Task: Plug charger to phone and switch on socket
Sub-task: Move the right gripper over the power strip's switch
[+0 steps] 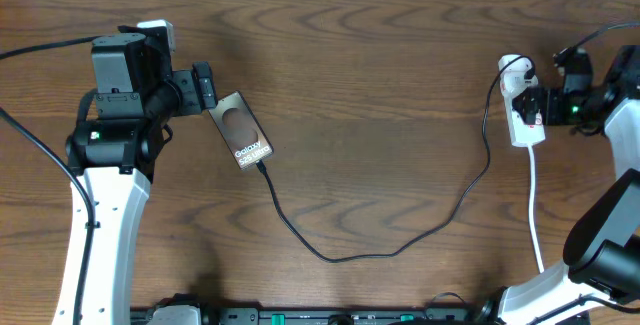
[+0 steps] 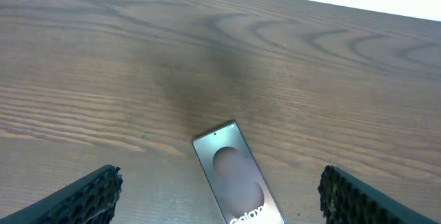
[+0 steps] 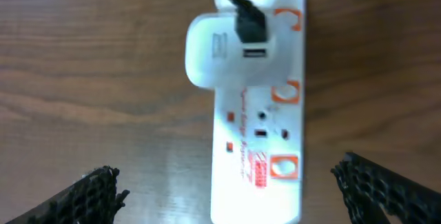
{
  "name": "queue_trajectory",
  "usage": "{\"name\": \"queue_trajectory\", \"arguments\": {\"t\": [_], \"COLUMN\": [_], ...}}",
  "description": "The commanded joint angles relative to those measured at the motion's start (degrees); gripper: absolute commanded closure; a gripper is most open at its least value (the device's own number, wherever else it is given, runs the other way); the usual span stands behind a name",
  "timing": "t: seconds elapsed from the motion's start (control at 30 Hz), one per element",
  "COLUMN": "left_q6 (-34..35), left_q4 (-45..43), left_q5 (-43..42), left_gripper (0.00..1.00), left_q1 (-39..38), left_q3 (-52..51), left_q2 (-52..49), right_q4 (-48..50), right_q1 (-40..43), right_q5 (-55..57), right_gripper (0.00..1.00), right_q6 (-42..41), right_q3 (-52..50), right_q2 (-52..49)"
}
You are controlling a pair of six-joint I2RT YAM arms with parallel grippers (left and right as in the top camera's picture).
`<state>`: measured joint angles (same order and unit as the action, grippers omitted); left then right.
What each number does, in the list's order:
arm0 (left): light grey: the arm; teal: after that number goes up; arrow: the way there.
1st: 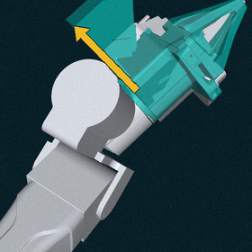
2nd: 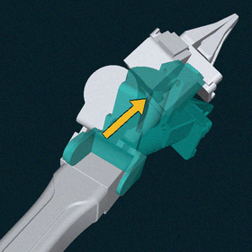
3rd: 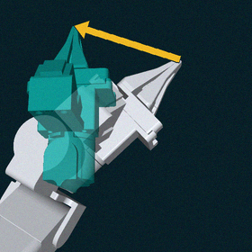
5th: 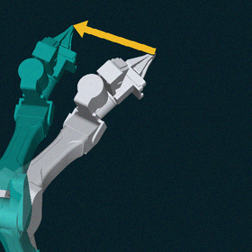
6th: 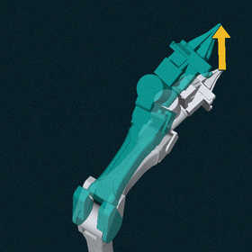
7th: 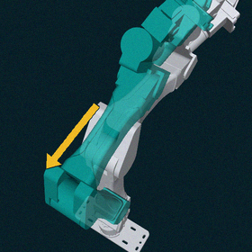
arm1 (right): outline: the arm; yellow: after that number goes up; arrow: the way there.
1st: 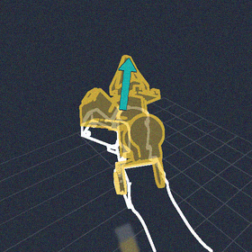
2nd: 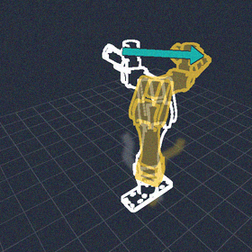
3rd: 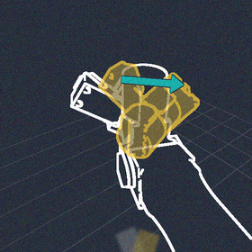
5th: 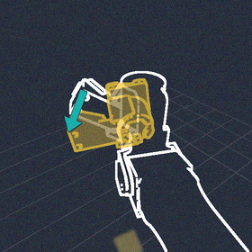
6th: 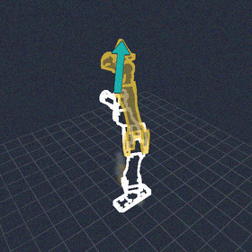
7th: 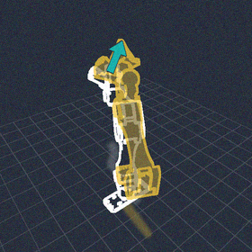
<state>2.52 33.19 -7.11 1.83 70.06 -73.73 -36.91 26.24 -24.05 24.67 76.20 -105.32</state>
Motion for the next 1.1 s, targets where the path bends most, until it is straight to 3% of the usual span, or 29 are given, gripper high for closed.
{"name": "queue_trajectory", "arguments": {"t": [0.0, 0.33, 0.73, 1.07], "left_q6": [-0.98, -0.98, -0.98, -0.98], "left_q4": [0.02, 0.04, 0.04, 0.04], "left_q5": [0.74, 0.74, 0.74, 0.74], "left_gripper": [0.08, 0.08, 0.08, 0.08], "left_q1": [0.09, 0.07, 0.07, 0.07], "left_q3": [0.35, 0.35, 0.35, 0.35], "left_q2": [-0.04, -0.04, -0.04, -0.04], "right_q4": [2.36, 5.81, 0.79, 0.66], "right_q1": [-0.09, -0.11, -2.25, -3.85], "right_q5": [-3.76, -2.89, -1.77, -1.55], "right_gripper": [0.01, 0.01, 0.01, 0.01], "right_q6": [2.12, -1.95, -1.84, -0.37], "right_q3": [-2.45, -1.57, 8.00, 10.27], "right_q2": [0.09, -0.55, -13.53, -16.96]}}
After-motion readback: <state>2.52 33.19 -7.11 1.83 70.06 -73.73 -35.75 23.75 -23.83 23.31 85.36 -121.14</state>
